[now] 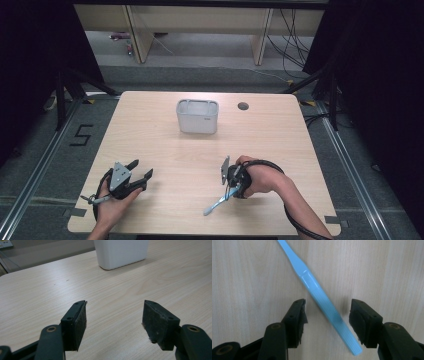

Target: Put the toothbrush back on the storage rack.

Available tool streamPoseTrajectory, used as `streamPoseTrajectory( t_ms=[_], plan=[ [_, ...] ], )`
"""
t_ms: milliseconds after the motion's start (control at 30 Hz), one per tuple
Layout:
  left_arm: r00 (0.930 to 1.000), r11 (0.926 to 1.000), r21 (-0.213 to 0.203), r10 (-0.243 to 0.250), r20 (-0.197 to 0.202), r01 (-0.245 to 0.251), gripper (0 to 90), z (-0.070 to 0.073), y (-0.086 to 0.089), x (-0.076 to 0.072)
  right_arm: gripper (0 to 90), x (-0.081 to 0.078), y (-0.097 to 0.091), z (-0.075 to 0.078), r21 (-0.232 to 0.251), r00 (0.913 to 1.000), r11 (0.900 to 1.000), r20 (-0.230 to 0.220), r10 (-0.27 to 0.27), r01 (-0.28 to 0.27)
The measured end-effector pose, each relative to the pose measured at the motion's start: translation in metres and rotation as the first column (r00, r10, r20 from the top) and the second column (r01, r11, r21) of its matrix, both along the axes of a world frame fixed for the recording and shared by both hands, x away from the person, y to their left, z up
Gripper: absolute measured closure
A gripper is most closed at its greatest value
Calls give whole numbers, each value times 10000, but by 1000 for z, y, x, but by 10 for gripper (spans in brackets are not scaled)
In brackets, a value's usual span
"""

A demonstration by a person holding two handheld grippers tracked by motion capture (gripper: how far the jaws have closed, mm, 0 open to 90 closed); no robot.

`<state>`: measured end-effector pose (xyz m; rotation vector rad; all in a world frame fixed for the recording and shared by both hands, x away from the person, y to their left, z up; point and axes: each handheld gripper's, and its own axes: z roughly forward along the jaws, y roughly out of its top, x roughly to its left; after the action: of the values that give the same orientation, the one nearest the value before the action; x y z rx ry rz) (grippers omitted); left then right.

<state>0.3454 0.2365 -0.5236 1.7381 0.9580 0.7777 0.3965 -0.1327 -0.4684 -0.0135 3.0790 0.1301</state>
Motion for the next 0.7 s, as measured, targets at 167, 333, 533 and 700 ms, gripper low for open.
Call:
streamPoseTrajectory(
  t_ms=[167, 333, 533, 700],
  plan=[
    [10000, 10000, -12, -14, -2, 14, 355, 0, 0, 0, 480, 0, 7, -4, 29, 9995, 9996, -117, 287, -287],
    [10000, 10000, -12, -9, -13, 9, 355, 0, 0, 0, 502, -1, 11, -6, -22, 9989, 9991, -223, 418, -418],
    [10000, 10000, -12, -16, -18, 16, 354, 0, 0, 0, 547, -1, 14, -7, -56, 9982, 9988, -358, 475, -477],
    [10000, 10000, -21, -21, -19, 21, 354, 0, 0, 0, 618, 0, 15, -7, -58, 9968, 9982, -536, 590, -594]
  ],
)
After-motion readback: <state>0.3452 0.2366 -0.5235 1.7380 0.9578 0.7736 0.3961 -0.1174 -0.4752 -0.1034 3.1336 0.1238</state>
